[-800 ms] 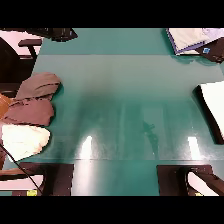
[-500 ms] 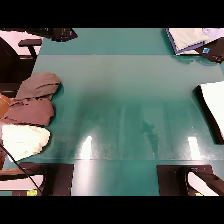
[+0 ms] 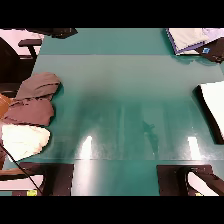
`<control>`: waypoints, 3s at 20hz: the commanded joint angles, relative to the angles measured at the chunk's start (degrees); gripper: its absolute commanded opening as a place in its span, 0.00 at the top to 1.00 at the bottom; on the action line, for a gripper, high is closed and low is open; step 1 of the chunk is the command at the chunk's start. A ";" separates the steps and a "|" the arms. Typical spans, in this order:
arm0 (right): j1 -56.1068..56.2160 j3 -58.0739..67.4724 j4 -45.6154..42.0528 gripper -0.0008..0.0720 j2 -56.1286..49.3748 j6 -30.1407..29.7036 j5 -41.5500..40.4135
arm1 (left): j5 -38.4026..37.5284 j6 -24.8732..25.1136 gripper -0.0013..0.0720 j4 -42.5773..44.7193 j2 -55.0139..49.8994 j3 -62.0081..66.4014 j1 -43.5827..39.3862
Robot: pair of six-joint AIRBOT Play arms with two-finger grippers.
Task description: Fold the shirts.
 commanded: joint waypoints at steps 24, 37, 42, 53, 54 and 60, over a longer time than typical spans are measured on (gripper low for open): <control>0.07 -0.15 -0.02 0.96 -0.04 0.02 -2.12 | 20.72 -16.50 0.59 34.36 -7.02 -35.17 18.40; 0.07 14.75 0.33 0.96 -0.04 0.02 -2.56 | 6.29 0.63 0.95 27.89 14.71 -1.20 8.55; 0.07 19.34 0.37 0.96 -0.02 0.02 -1.07 | -1.88 1.51 0.95 27.89 16.65 -1.31 -7.39; 0.07 19.56 0.39 0.96 -0.02 0.02 3.08 | 1.66 5.55 0.24 15.32 -5.11 -12.09 -37.53; 0.07 19.56 0.37 0.96 -0.02 0.02 3.08 | 1.46 4.48 0.24 16.55 -5.03 -11.58 -35.85; 0.07 19.54 0.35 0.96 -0.02 0.02 3.08 | 1.42 -1.68 0.24 15.19 -5.01 -13.25 -14.08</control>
